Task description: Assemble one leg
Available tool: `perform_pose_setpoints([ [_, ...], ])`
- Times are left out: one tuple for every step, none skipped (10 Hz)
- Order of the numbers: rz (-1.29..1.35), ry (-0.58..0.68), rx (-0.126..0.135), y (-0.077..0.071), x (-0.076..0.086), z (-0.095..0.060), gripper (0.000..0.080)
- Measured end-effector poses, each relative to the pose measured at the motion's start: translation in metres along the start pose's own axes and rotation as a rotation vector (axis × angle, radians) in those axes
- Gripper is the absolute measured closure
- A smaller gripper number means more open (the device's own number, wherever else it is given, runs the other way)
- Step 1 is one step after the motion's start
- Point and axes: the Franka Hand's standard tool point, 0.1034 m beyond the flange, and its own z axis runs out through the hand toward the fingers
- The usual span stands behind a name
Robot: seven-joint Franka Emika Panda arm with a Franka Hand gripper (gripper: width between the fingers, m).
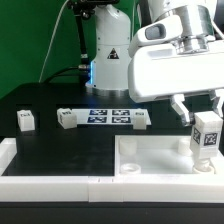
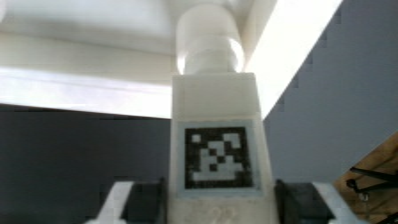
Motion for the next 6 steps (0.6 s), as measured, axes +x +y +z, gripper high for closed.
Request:
perform_pose_setpoints([
  [0.0,0.005,0.0,0.0,0.001,0.001,0.0508],
  [0.001,0.011,-0.001,0.0,0.002,0.003,0.0508],
  [0.002,0.006,0.0,0.0,-0.001,0.006,0.0508],
  [0.003,0.002,0.001,-0.001,-0.004,0.009,0.0508],
  [0.004,0.0,0.001,-0.001,-0.006,0.011,0.0508],
  [0.004,0.007,-0.001,0.0,-0.007,0.012,0.0508],
])
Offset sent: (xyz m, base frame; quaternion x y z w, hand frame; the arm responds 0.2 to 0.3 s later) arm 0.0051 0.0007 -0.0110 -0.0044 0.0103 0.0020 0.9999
